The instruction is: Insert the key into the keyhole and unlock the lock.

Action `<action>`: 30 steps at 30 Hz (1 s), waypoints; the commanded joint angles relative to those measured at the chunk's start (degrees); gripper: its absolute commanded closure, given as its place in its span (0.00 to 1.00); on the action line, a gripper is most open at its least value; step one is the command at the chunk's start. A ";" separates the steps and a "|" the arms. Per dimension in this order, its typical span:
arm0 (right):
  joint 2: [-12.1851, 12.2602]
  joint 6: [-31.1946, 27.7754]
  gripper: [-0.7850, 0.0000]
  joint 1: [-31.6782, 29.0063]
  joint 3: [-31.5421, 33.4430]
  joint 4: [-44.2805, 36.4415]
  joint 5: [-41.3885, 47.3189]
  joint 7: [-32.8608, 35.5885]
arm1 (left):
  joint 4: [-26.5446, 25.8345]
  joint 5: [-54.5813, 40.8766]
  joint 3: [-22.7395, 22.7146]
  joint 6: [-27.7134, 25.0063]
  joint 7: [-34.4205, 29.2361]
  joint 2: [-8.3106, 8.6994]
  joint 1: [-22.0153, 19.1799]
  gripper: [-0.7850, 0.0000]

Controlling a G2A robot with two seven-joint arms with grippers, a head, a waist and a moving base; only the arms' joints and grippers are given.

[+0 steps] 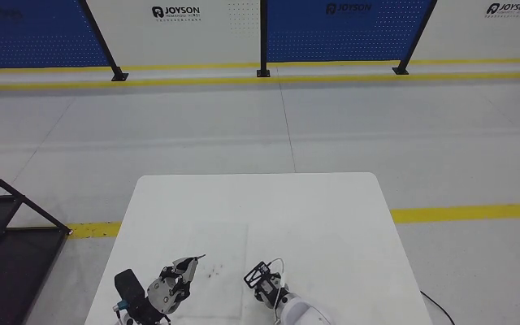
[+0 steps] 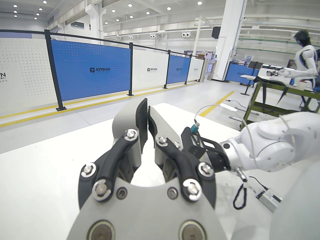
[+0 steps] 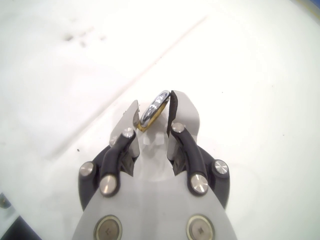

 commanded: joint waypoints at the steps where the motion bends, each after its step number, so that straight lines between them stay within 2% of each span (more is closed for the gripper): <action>1: -0.05 -0.19 0.87 0.10 -0.05 0.12 0.32 -0.13 | 0.00 0.00 0.00 0.00 0.00 0.00 0.00 1.00; 3: -0.12 -0.07 1.00 0.09 0.06 0.04 1.10 -0.86 | 0.00 0.00 0.00 0.00 0.00 0.00 0.00 1.00; 8: 0.21 -1.16 1.00 -1.46 1.66 -1.44 4.09 -5.35 | 0.00 0.00 0.00 0.00 0.00 0.00 0.00 1.00; 11: 1.11 -4.48 1.00 -3.45 5.27 -3.97 7.96 -10.98 | 0.00 0.00 0.00 0.00 0.00 0.00 0.00 1.00; 14: 2.40 -11.42 1.00 -6.80 10.83 -5.90 14.30 -21.71 | 0.00 0.00 0.00 0.00 0.00 0.00 0.00 1.00; 15: 2.96 -16.37 1.00 -7.84 12.78 -6.24 16.79 -25.22 | 0.00 0.00 0.00 0.00 0.00 0.00 0.00 1.00; 20: 4.20 -31.14 1.00 -8.83 17.95 -5.16 24.92 -34.20 | 0.12 -1.64 2.32 -0.62 0.37 -0.16 -2.09 1.00; 24: 4.26 -39.52 1.00 -7.73 18.70 -3.17 31.27 -39.58 | 1.76 -3.16 4.83 -3.90 4.24 -0.28 -4.01 1.00; 27: 4.22 -46.68 1.00 -5.62 18.06 -1.64 34.81 -40.23 | 4.19 -7.06 7.26 -7.59 5.53 -0.48 -5.85 1.00; 30: 4.21 -53.63 1.00 -3.50 17.20 0.43 37.83 -39.69 | 6.03 -9.83 8.74 -8.47 5.06 -0.69 -8.01 1.00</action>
